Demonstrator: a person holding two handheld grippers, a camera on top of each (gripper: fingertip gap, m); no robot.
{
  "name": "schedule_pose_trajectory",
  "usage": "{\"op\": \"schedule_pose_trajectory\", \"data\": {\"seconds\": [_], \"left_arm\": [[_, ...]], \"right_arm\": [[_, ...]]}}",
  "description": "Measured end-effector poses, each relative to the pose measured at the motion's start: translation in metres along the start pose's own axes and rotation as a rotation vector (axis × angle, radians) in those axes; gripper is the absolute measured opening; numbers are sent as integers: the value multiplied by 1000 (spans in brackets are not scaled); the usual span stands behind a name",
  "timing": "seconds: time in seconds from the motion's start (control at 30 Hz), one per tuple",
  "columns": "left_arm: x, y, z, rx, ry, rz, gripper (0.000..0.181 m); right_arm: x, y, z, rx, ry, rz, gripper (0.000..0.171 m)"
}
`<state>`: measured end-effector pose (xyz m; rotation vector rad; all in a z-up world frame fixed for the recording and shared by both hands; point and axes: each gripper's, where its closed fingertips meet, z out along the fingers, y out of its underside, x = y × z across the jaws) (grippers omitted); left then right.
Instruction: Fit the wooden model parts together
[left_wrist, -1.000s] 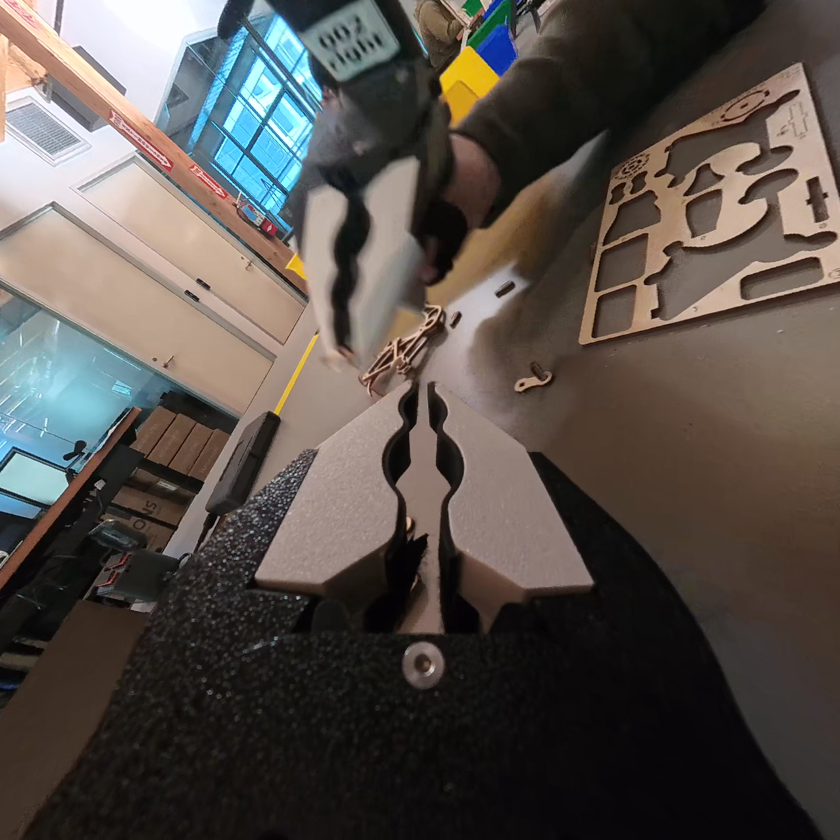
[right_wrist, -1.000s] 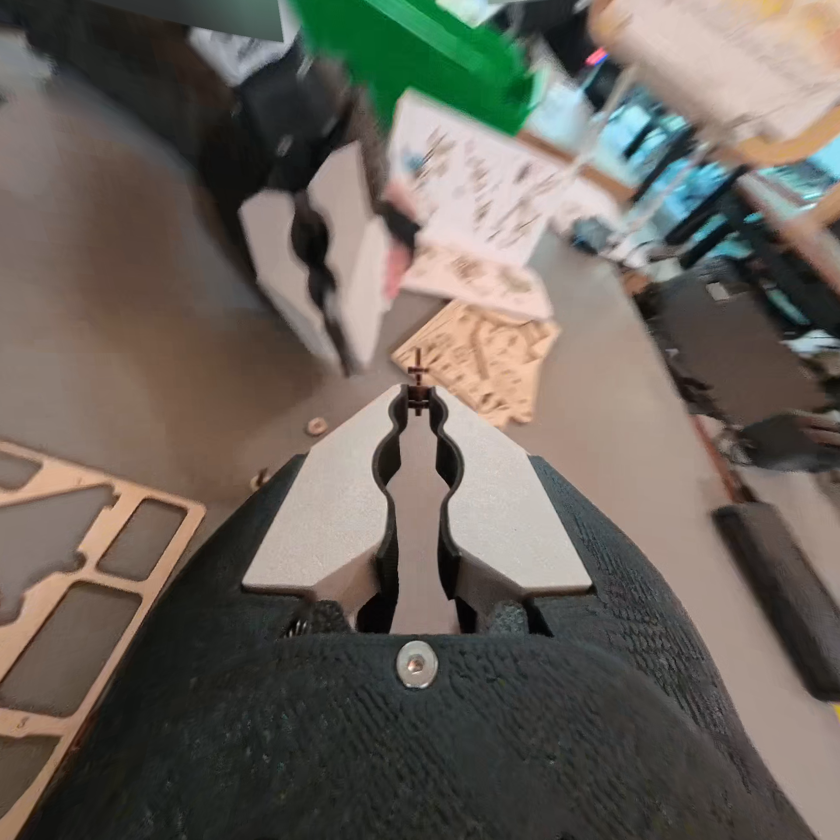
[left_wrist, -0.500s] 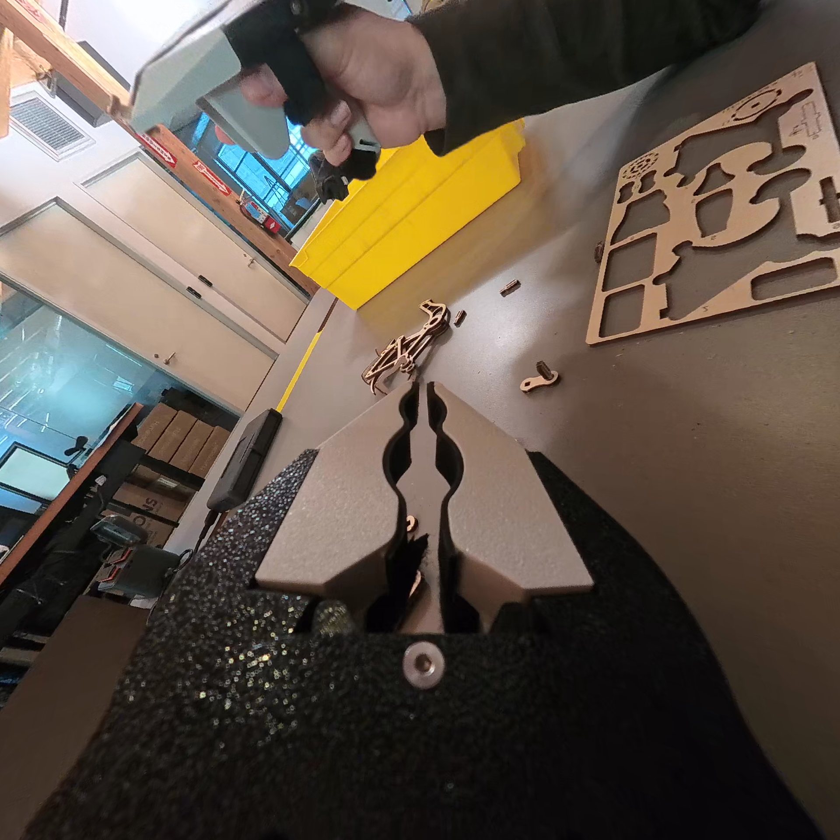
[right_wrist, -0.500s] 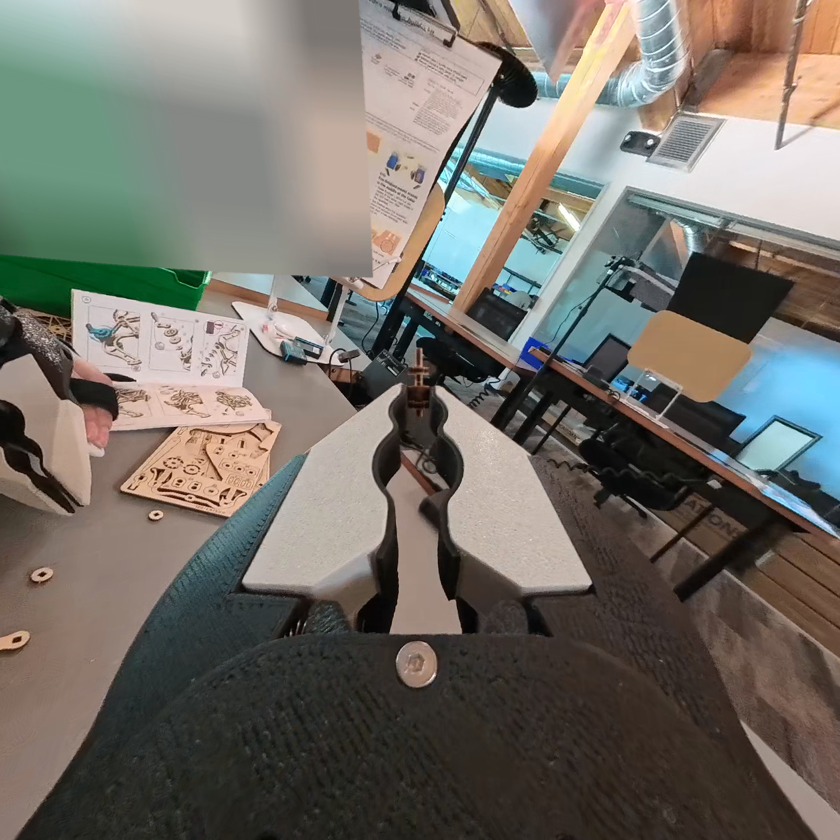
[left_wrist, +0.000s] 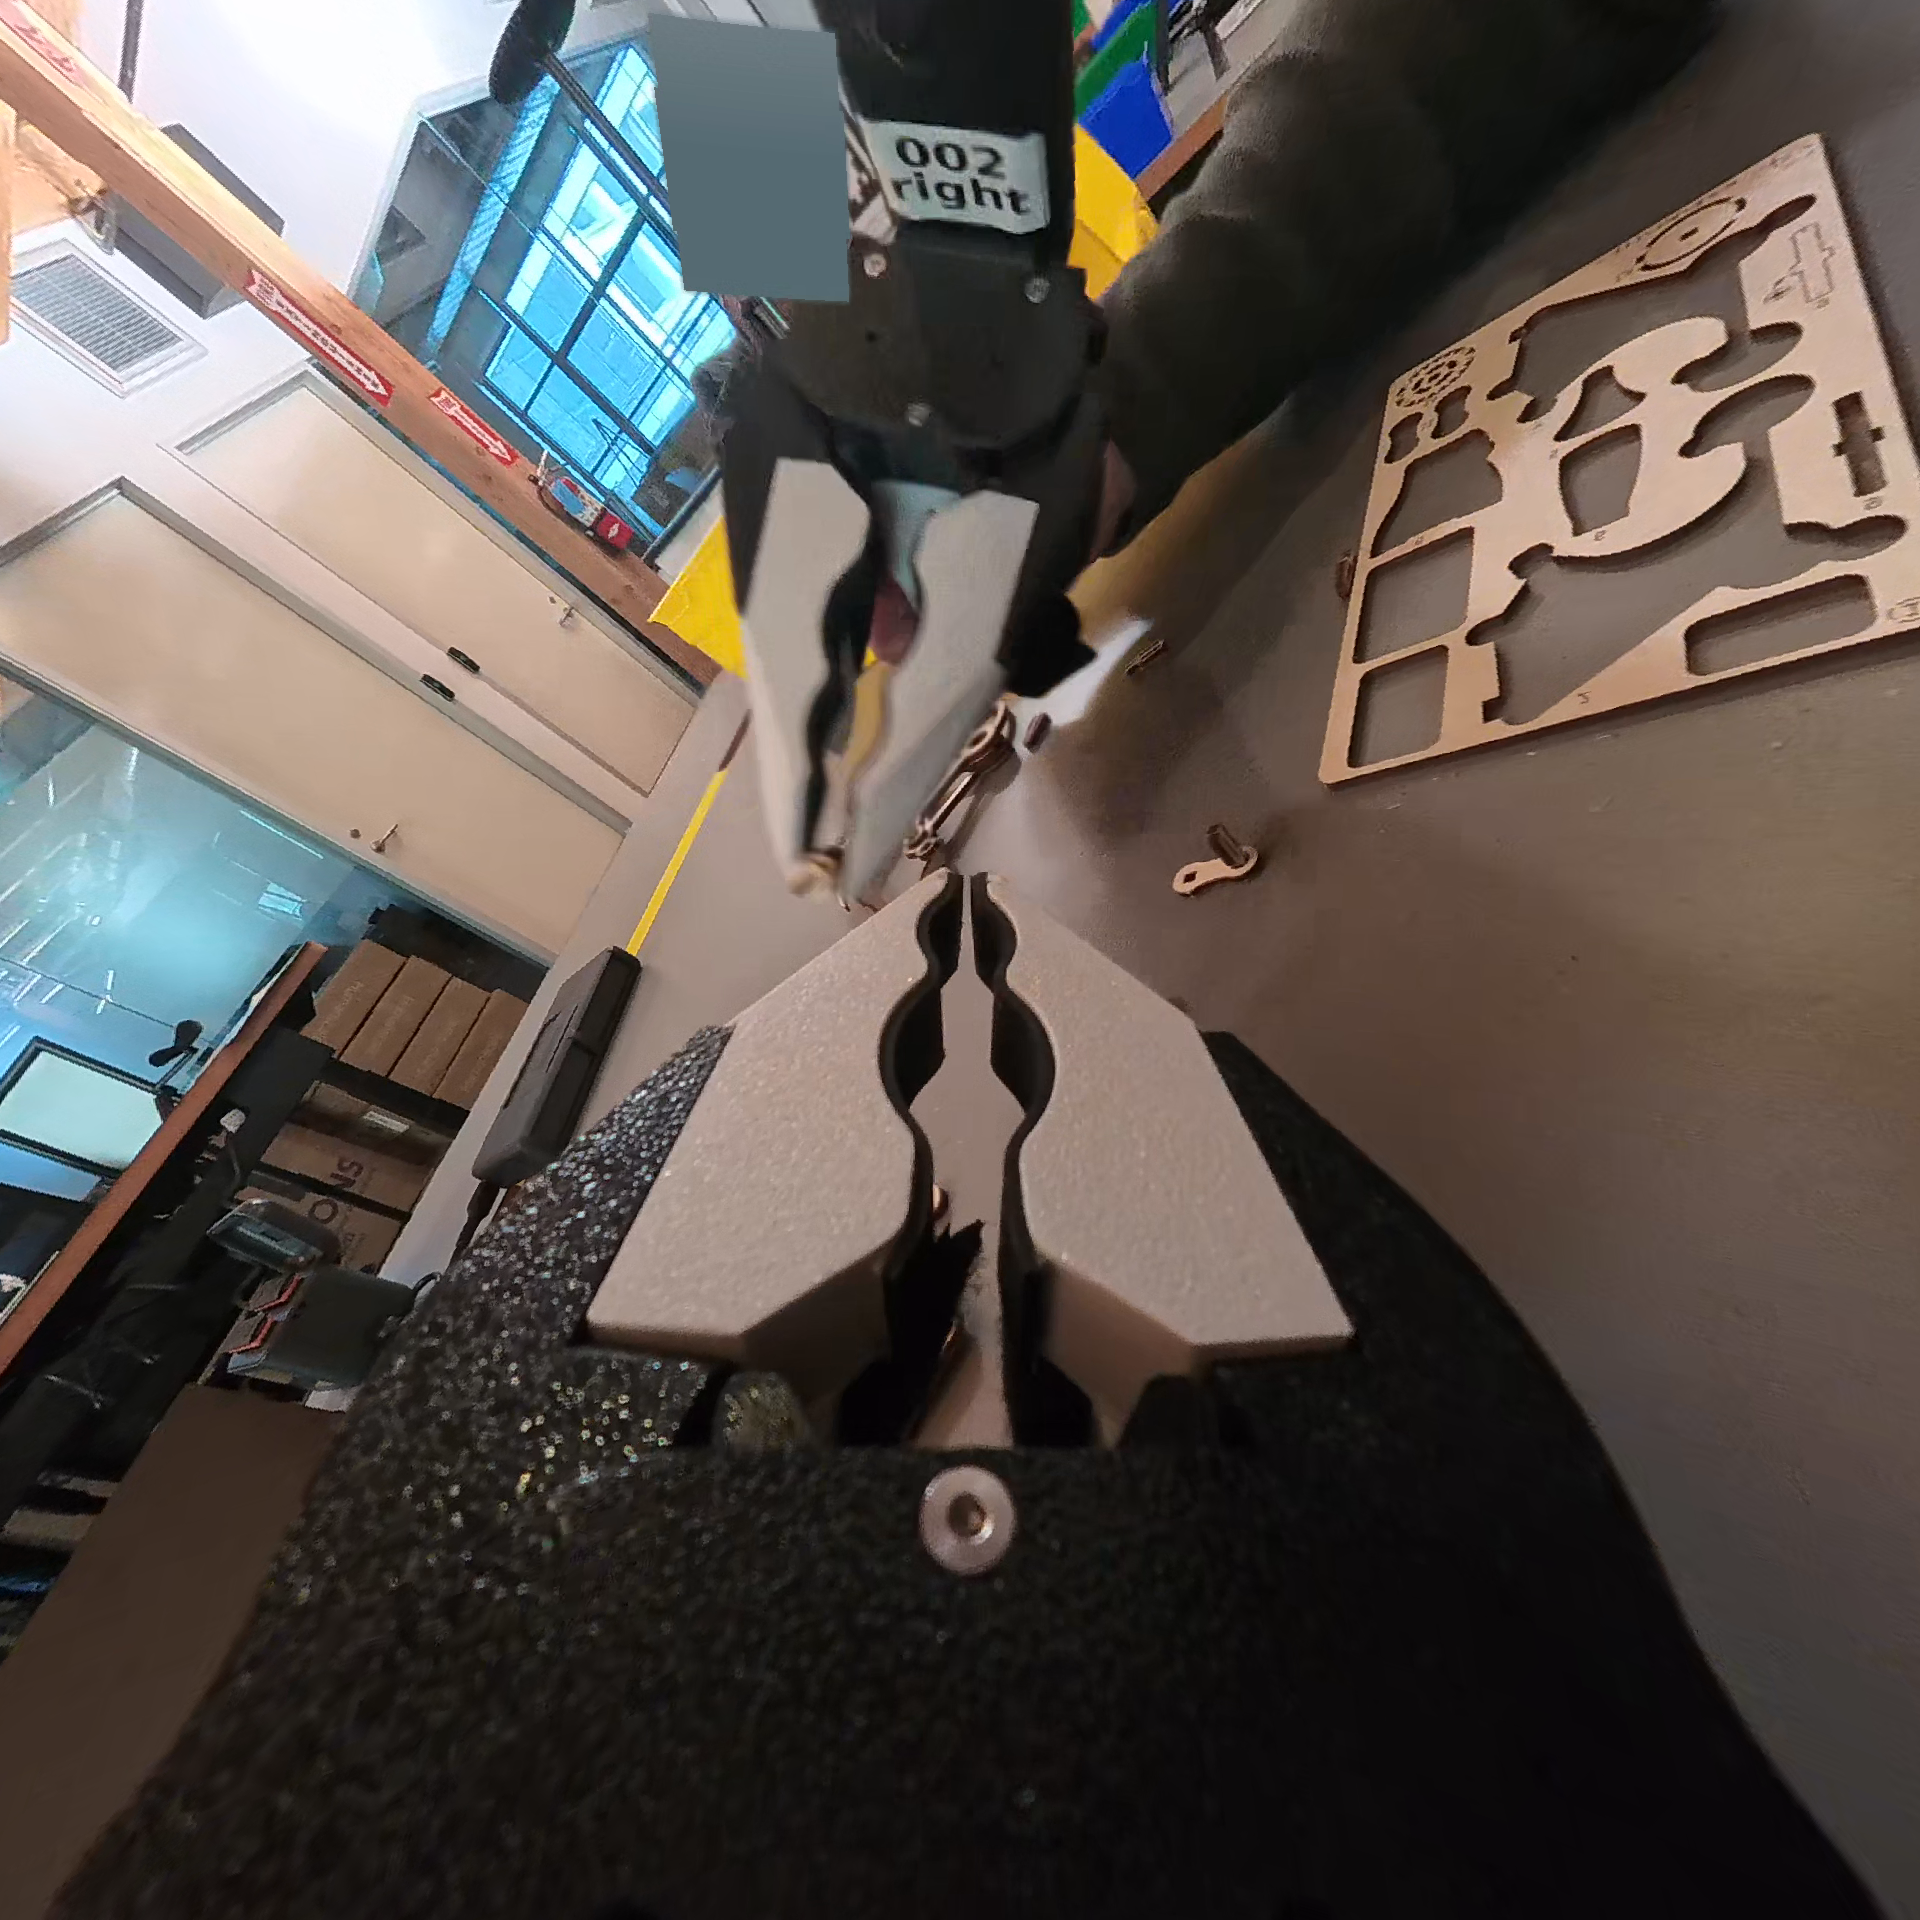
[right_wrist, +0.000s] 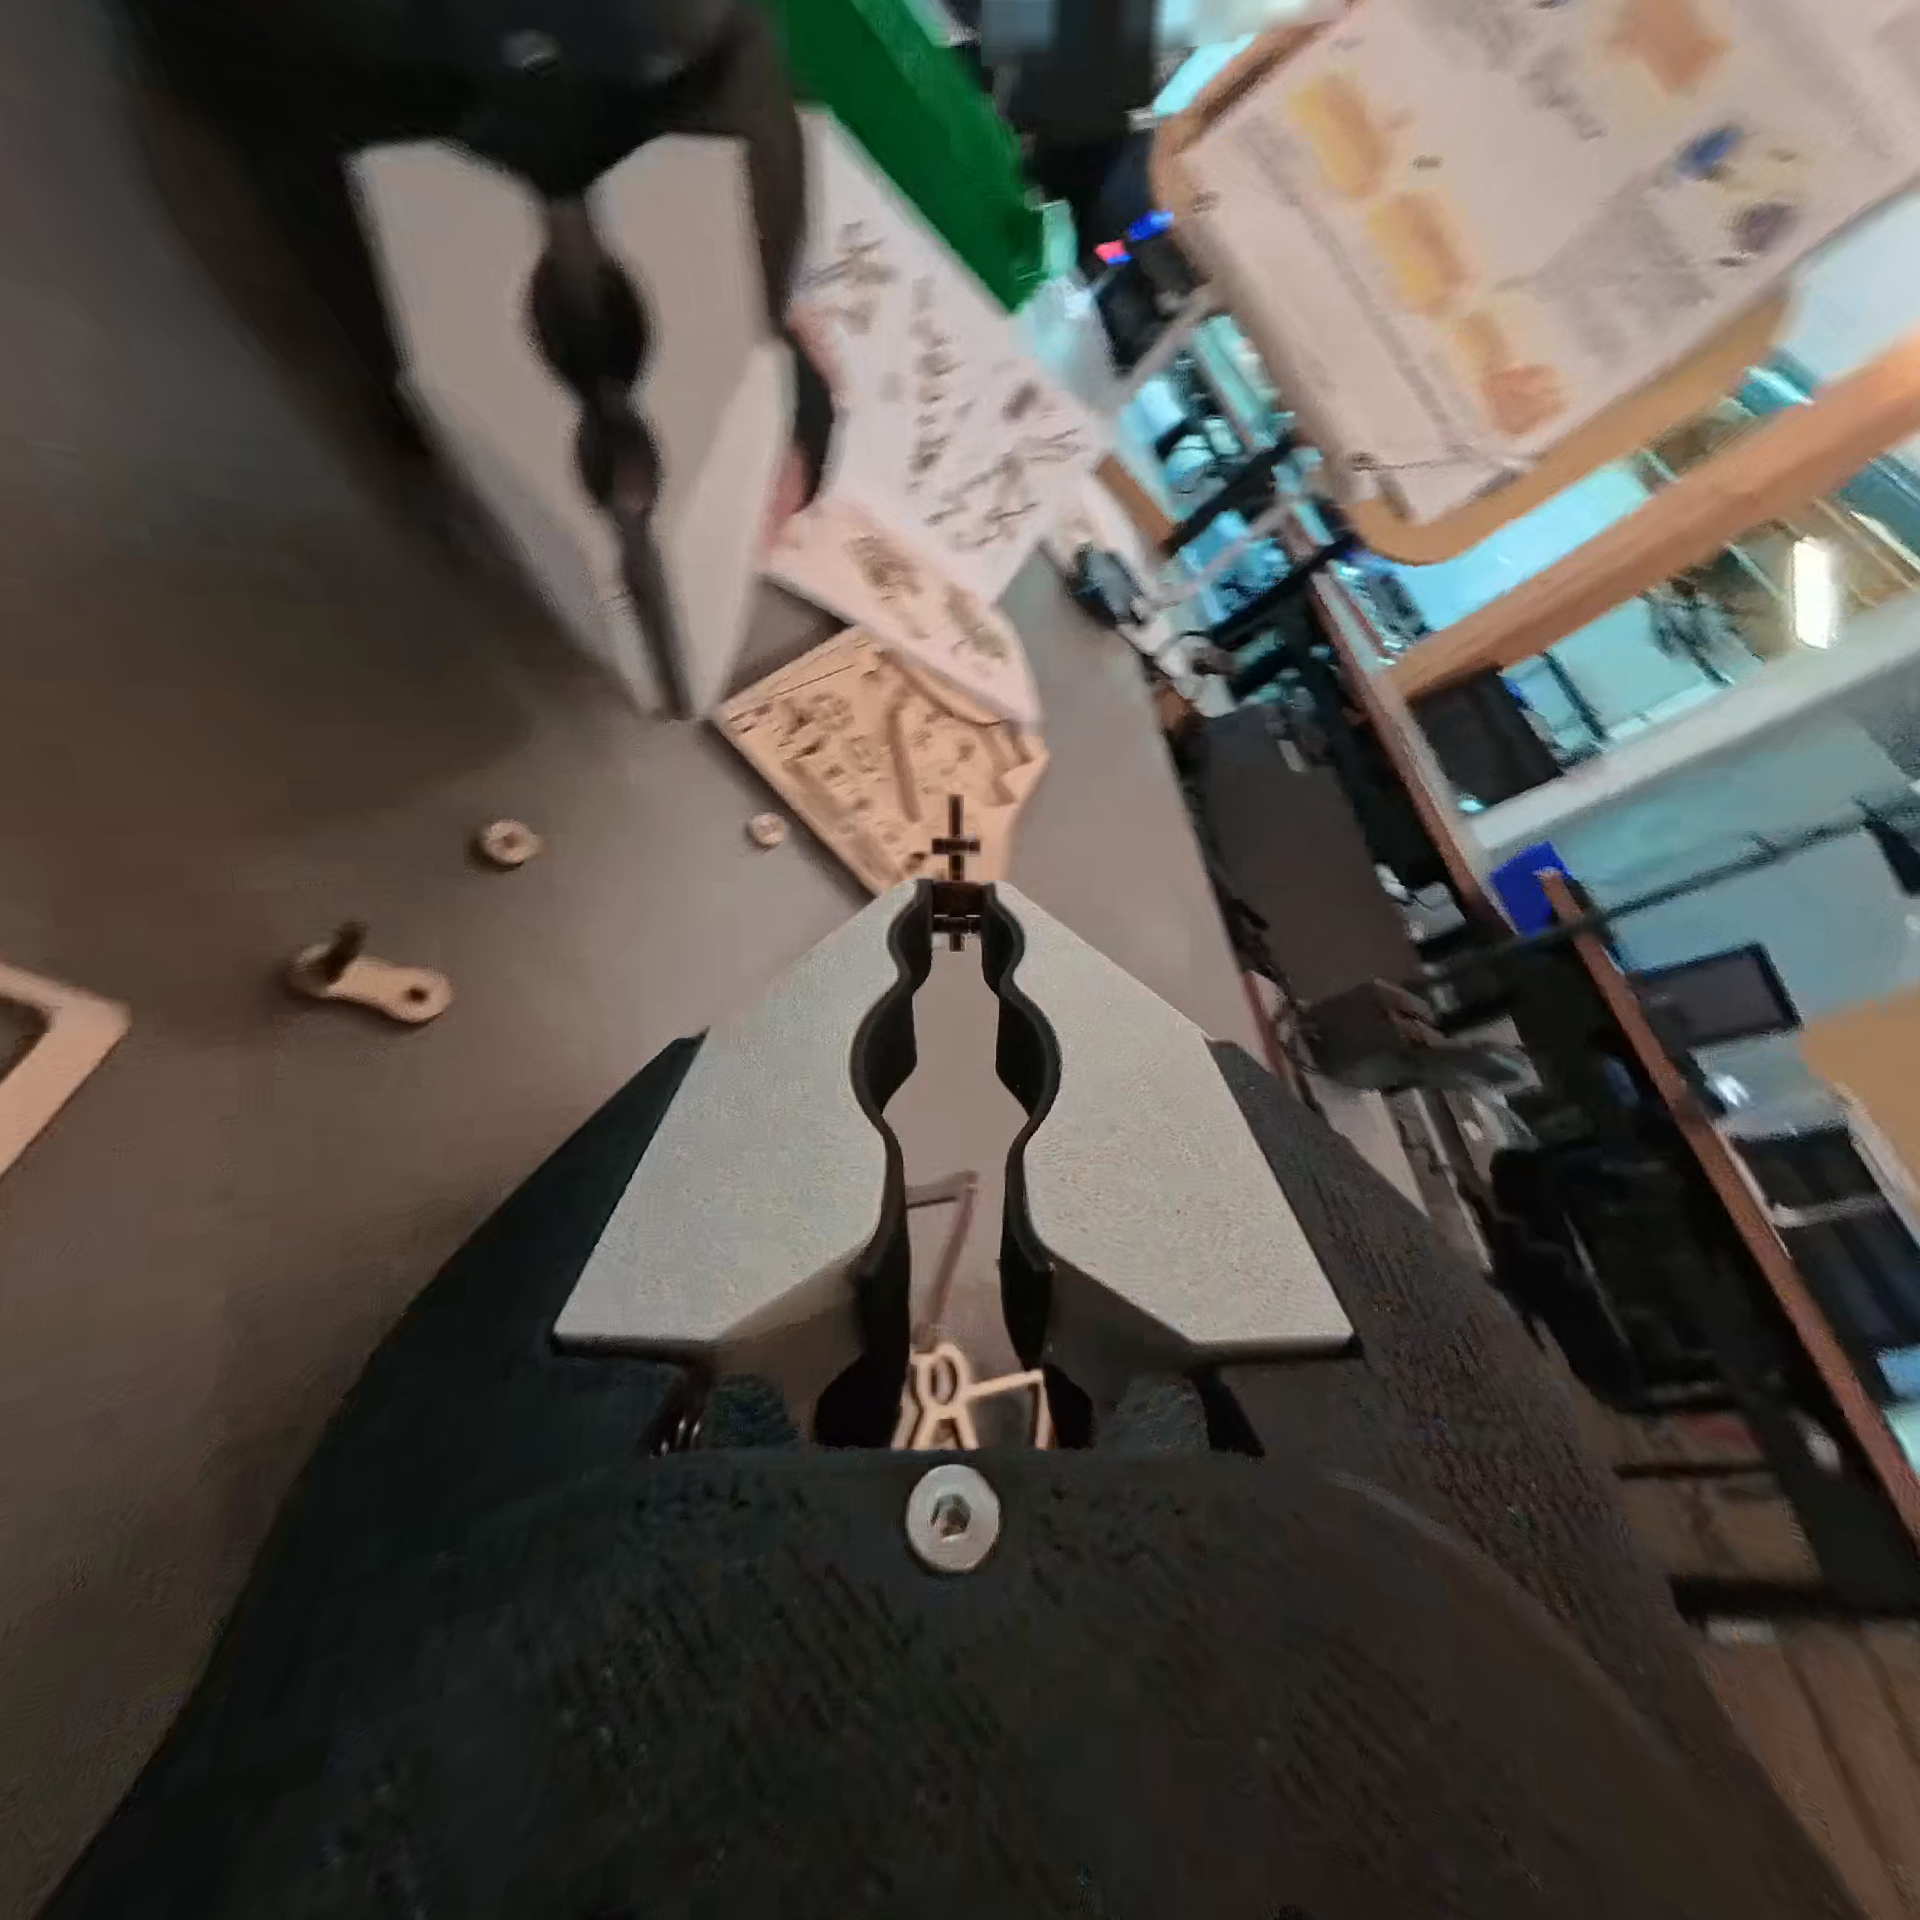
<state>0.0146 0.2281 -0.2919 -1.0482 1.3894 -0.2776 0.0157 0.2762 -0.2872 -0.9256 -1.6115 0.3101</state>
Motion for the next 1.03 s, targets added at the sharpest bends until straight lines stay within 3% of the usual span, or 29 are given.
{"op": "schedule_pose_trajectory", "data": {"seconds": [0.13, 0.8, 1.03], "left_arm": [[1, 0, 0, 0, 9, -6, 0], [8, 1, 2, -8, 46, 1, 0], [3, 2, 0, 2, 28, -10, 0]], "right_arm": [[-32, 14, 5, -99, -194, 1, 7], [-35, 37, -1, -247, -341, 338, 7], [-35, 30, -5, -255, -393, 462, 28]]}}
